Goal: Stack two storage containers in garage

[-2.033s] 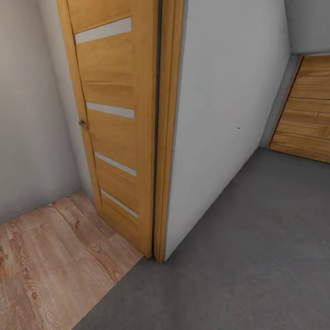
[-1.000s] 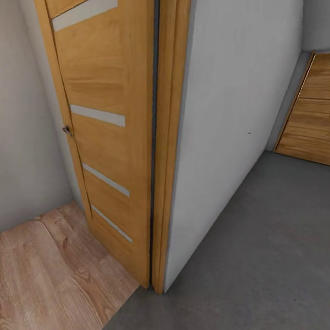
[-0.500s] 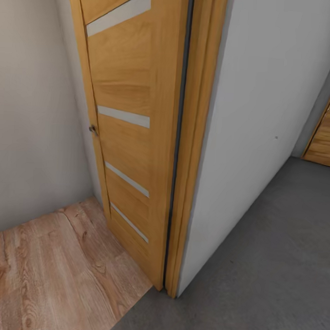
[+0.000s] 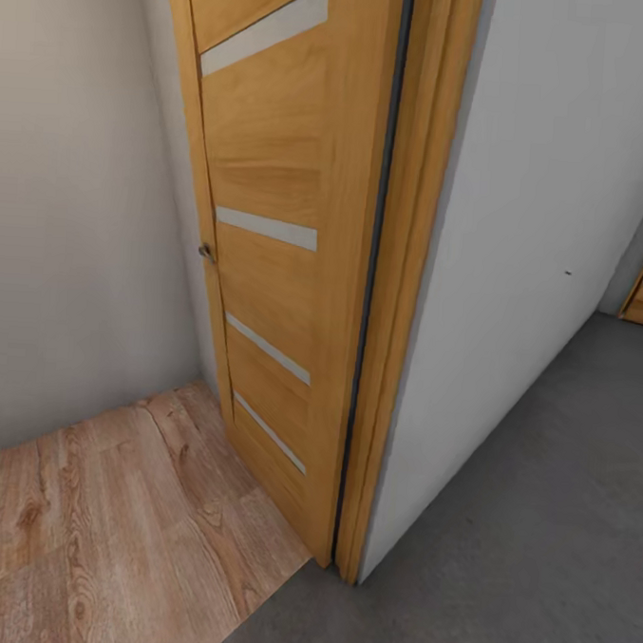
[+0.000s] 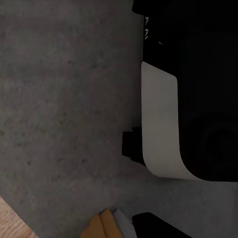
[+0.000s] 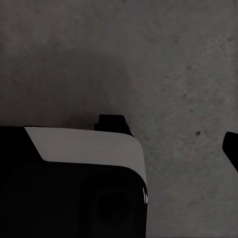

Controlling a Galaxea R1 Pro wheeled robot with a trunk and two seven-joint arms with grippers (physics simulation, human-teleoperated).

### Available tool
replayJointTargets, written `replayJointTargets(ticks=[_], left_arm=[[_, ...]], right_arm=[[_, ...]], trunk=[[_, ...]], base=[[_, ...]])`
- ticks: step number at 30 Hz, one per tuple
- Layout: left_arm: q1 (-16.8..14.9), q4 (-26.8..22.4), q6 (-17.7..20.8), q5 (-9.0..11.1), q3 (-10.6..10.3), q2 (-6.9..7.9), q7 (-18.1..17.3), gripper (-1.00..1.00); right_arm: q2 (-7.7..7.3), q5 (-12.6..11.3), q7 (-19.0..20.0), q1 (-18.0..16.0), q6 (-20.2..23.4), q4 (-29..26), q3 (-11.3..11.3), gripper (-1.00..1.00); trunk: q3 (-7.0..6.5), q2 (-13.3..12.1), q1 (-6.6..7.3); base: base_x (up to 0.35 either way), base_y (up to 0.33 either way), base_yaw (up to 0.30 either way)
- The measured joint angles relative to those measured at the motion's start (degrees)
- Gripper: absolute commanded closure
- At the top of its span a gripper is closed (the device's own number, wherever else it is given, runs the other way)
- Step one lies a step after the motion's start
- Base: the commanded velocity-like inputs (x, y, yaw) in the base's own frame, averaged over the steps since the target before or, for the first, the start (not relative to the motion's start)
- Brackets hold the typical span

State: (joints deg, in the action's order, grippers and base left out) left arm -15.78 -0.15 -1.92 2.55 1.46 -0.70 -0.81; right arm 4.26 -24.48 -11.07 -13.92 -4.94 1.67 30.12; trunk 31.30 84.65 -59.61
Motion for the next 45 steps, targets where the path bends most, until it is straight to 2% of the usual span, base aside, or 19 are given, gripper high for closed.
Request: replayJointTargets(ticks=[10,22,45], left_arm=[[0.0,0.0,0.1,0.0,0.0,-0.11,0.0,-1.0],[0.0,0.0,0.2,0.0,0.0,-0.09,-0.1,-1.0],[0.0,0.0,0.2,0.0,0.0,-0.08,-0.1,-1.0]], right_arm=[[-0.03,0.1,0.0,0.0,-0.1,0.0,0.0,-1.0],[0.1,0.0,-0.1,0.0,0.1,0.0,0.1,-1.0],[0.09,0.1,-0.1,0.0,0.0,0.0,0.1,-1.0]], trunk=[[0.0,0.0,0.01],[0.0,0.0,0.03],[0.0,0.0,0.03]], base=[[0.024,0.0,0.001],[0.285,0.0,0.011],[0.32,0.0,0.252]])
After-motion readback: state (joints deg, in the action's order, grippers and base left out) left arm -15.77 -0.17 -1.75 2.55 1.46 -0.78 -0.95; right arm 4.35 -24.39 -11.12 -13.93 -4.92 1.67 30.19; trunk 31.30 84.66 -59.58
